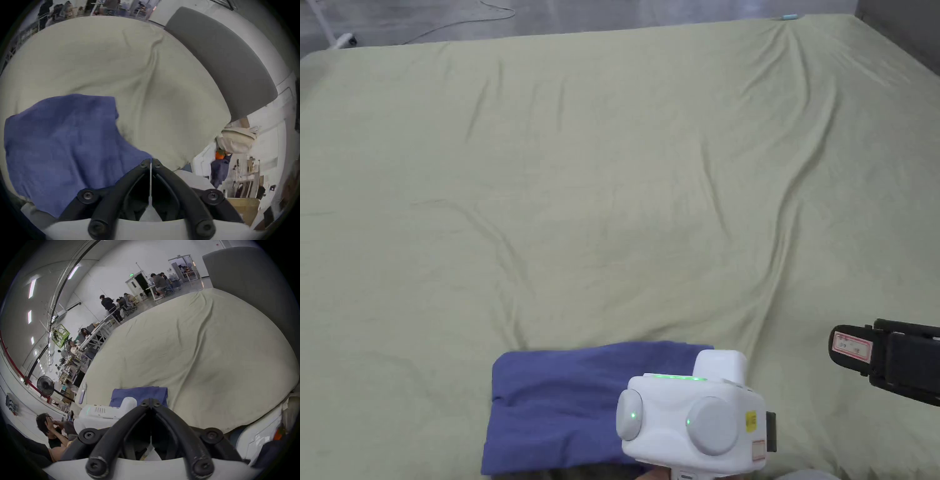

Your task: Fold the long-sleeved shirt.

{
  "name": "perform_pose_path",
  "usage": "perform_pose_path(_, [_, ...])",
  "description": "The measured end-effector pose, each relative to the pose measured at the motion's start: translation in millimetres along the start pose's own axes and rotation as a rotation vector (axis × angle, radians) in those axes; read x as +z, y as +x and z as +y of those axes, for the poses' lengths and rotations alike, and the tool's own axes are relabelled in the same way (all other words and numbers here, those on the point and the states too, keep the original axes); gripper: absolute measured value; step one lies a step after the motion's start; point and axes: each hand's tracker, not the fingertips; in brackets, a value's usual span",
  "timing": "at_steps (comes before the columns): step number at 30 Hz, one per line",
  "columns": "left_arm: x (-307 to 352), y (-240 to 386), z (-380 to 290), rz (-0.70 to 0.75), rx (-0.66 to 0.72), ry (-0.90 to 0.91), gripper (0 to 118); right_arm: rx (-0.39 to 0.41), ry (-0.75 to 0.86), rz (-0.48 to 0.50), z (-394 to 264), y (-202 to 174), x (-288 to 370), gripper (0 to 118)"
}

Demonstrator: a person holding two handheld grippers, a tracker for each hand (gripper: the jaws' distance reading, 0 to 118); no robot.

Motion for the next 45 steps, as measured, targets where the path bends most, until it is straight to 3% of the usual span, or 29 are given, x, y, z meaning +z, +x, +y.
perform_pose_path(4, [54.8, -32.3, 11.1, -0.177, 0.115, 0.084, 0, -0.077, 0.056, 0.041, 9.8, -2.8, -9.0, 0])
perform_pose_path(7, [117.9, -89.8, 14.3, -0.11, 0.181, 0.189, 0, -0.135, -0.006, 0.094, 20.0, -16.1, -44.6, 0])
perform_pose_path(8, [134.0, -107.8, 13.2, -0.07, 0.204, 0.216, 0, -0.125, -0.066, 0.068, 21.9, -23.9, -60.3, 0])
perform_pose_path(11, [180.4, -167.5, 4.2, 0.103, 0.282, 0.274, 0, 0.028, -0.175, 0.013, 14.7, -60.0, -120.4, 0])
perform_pose_path(13, [195.7, -196.5, -4.8, 0.183, 0.328, 0.265, 0, 0.081, -0.275, -0.055, 3.2, -74.3, -165.3, 0])
perform_pose_path(16, [203.6, -225.6, -18.9, 0.169, 0.422, 0.259, 0, 0.088, -0.413, -0.093, -20.7, -77.5, -220.9, 0])
perform_pose_path(17, [202.4, -227.2, -21.4, 0.157, 0.437, 0.256, 0, 0.083, -0.463, -0.135, -29.1, -75.6, -234.7, 0])
perform_pose_path(19, [196.9, -234.5, -25.1, 0.149, 0.448, 0.235, 0, 0.102, -0.589, -0.305, -52.8, -68.8, -265.3, 0])
perform_pose_path(20, [193.1, -237.6, -26.1, 0.145, 0.451, 0.217, 0, 0.11, -0.594, -0.322, -63.6, -63.5, -272.6, 0])
perform_pose_path(21, [188.4, -237.6, -25.6, 0.136, 0.452, 0.198, 0, 0.101, -0.499, -0.264, -62.2, -65.5, -270.5, 0])
perform_pose_path(27, [172.4, -244.5, -17.9, 0.095, 0.447, 0.185, 3, 0.091, -0.539, -0.285, -51.3, -65.8, -271.0, 0])
perform_pose_path(28, [168.8, -246.0, -16.5, 0.091, 0.432, 0.187, 42, 0.088, -0.54, -0.28, -50.6, -64.8, -268.7, 0])
perform_pose_path(29, [164.6, -252.0, -16.0, 0.086, 0.417, 0.194, 91, 0.083, -0.541, -0.276, -50.0, -63.4, -268.2, 0])
perform_pose_path(30, [155.0, -256.6, -13.0, 0.069, 0.408, 0.169, 118, 0.074, -0.54, -0.267, -49.8, -60.9, -267.7, 0])
perform_pose_path(32, [132.9, -264.9, -12.1, 0.04, 0.423, 0.172, 116, 0.052, -0.536, -0.247, -49.7, -56.2, -267.1, 0])
perform_pose_path(34, [111.2, -280.4, -16.1, -0.027, 0.488, 0.031, 115, 0.042, -0.528, -0.225, -50.0, -51.8, -264.2, 0])
perform_pose_path(36, [91.1, -290.8, -21.0, -0.098, 0.539, -0.018, 107, 0.036, -0.512, -0.201, -51.5, -49.1, -260.7, 0])
perform_pose_path(37, [100.2, -288.1, -15.6, -0.125, 0.558, -0.015, 95, 0.033, -0.5, -0.187, -53.1, -46.7, -259.1, 0])
perform_pose_path(38, [101.0, -287.5, -16.3, -0.124, 0.567, -0.005, 74, 0.028, -0.49, -0.176, -54.1, -44.7, -257.7, 0])
perform_pose_path(40, [106.6, -286.4, -15.9, -0.15, 0.526, 0.058, 12, 0.008, -0.473, -0.155, -55.1, -42.4, -253.8, 0])
perform_pose_path(45, [108.0, -282.2, -20.7, -0.139, 0.524, 0.042, 11, -0.064, -0.393, -0.155, -53.1, -49.0, -238.1, 0])
